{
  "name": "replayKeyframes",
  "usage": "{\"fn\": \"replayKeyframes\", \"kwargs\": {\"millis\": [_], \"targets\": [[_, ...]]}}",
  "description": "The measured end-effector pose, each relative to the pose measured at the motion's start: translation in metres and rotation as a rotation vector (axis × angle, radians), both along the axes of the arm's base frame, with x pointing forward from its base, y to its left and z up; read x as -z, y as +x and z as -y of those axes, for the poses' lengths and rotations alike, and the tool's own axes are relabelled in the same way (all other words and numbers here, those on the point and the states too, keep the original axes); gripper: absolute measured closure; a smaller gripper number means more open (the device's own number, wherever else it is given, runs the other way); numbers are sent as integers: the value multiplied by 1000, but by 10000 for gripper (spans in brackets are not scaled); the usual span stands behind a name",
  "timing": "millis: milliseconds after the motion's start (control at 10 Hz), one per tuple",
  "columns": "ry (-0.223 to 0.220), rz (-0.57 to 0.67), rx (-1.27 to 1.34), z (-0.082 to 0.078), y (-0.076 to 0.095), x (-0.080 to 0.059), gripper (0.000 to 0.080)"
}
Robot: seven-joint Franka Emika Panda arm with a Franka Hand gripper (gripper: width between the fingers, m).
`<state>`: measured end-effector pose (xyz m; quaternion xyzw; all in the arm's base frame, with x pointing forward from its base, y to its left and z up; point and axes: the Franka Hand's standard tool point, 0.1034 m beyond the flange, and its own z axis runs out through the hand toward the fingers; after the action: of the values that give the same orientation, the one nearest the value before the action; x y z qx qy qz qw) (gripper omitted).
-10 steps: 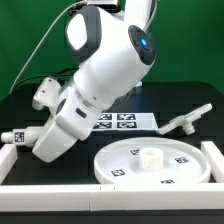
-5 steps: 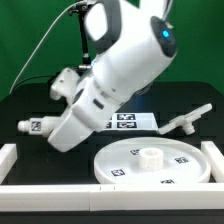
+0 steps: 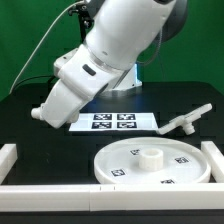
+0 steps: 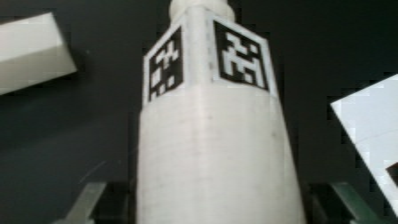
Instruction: Assemble round table
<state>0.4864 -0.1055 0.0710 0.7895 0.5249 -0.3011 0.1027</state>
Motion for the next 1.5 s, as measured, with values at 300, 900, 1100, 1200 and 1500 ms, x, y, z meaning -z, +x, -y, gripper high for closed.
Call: {"fn": "replayKeyframes", "kwargs": {"millis": [300, 900, 1100, 1200, 1500], "targets": [[120, 82, 43, 10, 4, -6, 393], [355, 306, 535, -12, 40, -42, 393], [397, 377, 538, -1, 37, -40, 393], [432, 431, 536, 6, 39, -41, 393], [518, 529, 681, -19, 39, -46, 393]]}}
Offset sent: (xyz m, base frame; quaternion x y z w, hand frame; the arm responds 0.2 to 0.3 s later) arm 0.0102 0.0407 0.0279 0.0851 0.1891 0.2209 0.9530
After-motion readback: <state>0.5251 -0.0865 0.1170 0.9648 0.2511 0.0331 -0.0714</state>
